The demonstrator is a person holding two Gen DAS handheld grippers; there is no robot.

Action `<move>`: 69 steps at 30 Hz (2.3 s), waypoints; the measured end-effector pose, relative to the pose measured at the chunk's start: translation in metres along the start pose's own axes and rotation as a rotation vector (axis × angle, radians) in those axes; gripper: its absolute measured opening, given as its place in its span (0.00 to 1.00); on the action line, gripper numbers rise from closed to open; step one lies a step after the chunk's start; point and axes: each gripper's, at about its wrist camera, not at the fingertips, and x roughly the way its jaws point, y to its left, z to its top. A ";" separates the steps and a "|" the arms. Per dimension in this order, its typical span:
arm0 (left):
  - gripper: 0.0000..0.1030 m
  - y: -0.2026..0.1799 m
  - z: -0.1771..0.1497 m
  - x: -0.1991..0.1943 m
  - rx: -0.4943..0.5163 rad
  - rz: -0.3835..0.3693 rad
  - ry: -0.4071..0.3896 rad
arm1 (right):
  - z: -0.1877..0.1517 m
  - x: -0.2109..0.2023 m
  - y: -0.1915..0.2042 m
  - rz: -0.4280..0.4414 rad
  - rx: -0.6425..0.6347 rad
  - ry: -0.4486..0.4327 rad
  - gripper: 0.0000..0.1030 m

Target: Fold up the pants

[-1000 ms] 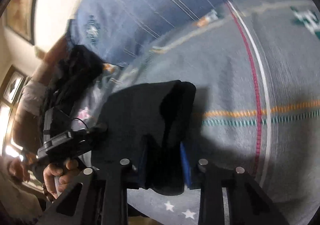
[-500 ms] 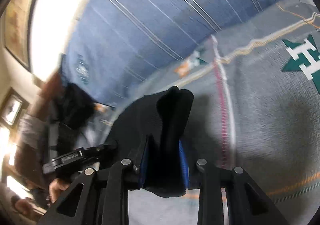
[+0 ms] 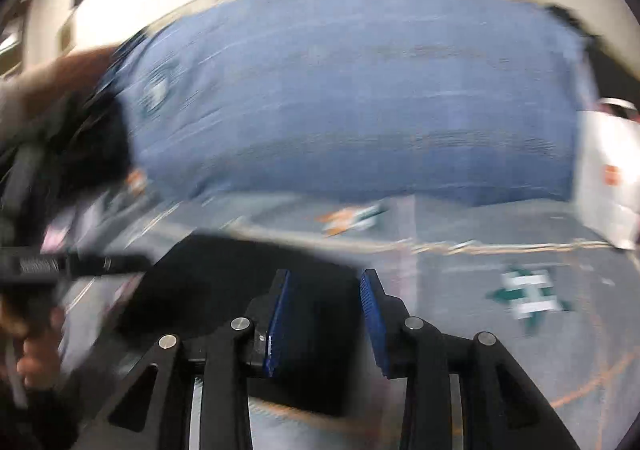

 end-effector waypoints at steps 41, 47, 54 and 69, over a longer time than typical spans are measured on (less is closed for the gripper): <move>0.71 0.041 0.021 0.051 -0.218 -0.088 -0.055 | -0.001 0.050 0.004 -0.036 -0.036 0.017 0.38; 0.72 0.023 0.008 0.018 -0.179 -0.123 -0.045 | -0.015 -0.011 0.021 -0.025 -0.101 -0.040 0.38; 0.71 0.003 -0.028 0.025 -0.136 -0.030 0.065 | -0.042 0.032 0.015 -0.025 -0.145 0.203 0.49; 0.73 -0.016 -0.035 0.032 -0.006 0.069 0.043 | -0.037 -0.017 -0.008 -0.310 0.022 0.131 0.52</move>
